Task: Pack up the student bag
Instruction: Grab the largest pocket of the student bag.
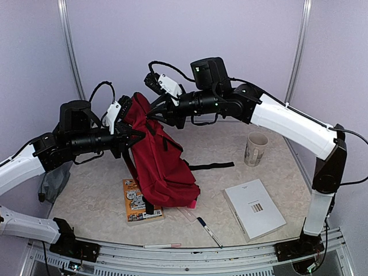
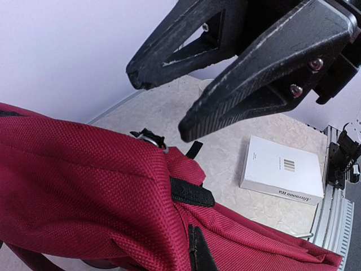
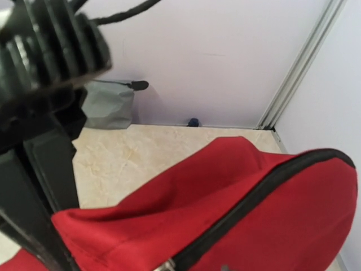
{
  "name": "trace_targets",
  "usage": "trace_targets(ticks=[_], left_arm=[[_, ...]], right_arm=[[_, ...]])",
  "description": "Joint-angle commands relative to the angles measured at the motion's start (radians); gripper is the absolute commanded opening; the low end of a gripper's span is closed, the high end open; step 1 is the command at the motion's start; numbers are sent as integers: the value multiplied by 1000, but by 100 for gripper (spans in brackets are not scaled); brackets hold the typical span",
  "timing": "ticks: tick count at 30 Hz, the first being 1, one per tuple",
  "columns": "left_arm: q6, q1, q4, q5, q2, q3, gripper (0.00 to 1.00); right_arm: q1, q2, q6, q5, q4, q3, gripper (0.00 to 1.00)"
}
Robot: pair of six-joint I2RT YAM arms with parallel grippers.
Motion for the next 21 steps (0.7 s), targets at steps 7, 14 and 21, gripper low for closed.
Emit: trace_targets(ticks=[7, 14, 21], left_arm=[[29, -18, 60, 14, -10, 5, 0], [30, -21, 59, 16, -3, 5, 0], [30, -24, 51, 16, 5, 8, 0]], right_arm=[[-49, 52, -49, -163, -95, 54, 36], [-49, 77, -57, -219, -105, 73, 29], [-50, 59, -34, -314, -63, 57, 2]])
